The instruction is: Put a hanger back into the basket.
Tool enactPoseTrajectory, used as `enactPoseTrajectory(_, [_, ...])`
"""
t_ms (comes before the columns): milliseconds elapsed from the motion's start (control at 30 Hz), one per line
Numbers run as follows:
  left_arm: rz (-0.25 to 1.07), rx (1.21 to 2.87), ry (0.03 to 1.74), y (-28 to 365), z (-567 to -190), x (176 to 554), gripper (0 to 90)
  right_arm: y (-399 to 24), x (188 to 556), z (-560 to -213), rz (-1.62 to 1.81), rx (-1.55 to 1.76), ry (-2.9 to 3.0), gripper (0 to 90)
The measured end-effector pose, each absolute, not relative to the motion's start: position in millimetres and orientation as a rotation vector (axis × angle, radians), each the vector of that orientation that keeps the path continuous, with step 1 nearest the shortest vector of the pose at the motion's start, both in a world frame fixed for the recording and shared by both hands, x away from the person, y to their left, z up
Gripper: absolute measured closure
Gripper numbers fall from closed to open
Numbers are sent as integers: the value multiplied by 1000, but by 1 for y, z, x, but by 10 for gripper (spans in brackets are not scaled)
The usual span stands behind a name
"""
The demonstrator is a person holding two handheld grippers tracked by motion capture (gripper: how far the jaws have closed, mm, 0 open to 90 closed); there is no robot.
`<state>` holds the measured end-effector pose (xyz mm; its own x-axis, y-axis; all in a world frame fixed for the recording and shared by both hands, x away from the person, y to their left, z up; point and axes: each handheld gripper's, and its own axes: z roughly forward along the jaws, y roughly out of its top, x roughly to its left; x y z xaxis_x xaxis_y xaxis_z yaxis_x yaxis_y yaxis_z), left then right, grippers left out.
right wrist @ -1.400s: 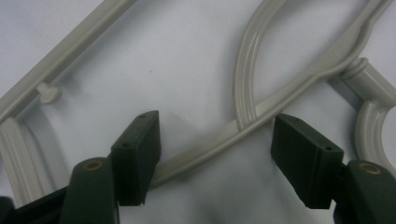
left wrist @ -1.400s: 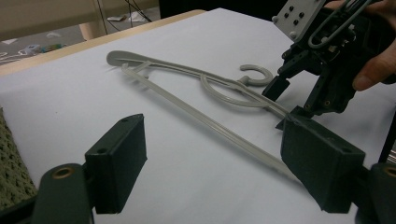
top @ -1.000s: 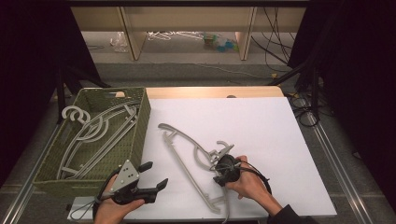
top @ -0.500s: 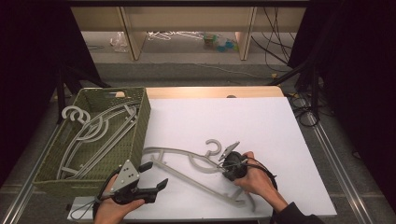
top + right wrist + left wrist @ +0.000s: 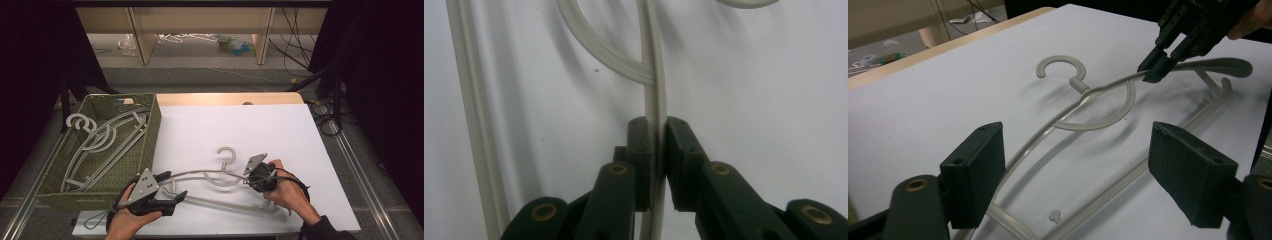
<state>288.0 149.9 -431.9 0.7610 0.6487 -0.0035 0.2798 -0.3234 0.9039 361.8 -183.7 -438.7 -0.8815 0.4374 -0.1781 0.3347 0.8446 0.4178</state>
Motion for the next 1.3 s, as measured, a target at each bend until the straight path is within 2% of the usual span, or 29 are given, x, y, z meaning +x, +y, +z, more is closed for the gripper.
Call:
enactPoseTrajectory(133, [354, 1976, 680, 134, -435, 299, 210, -189, 357, -432, 572, 545, 2735, 822])
enactPoseTrajectory(367, [311, 2043, 643, 103, -428, 329, 218, -193, 348, -414, 606, 422, 2682, 822])
enactPoseTrajectory(767, [282, 2154, 650, 75, -437, 365, 303, -194, 342, -406, 630, 367, 2657, 822])
enactPoseTrajectory(1300, [281, 2274, 509, 57, -438, 373, 585, -191, 336, -401, 643, 335, 2652, 823])
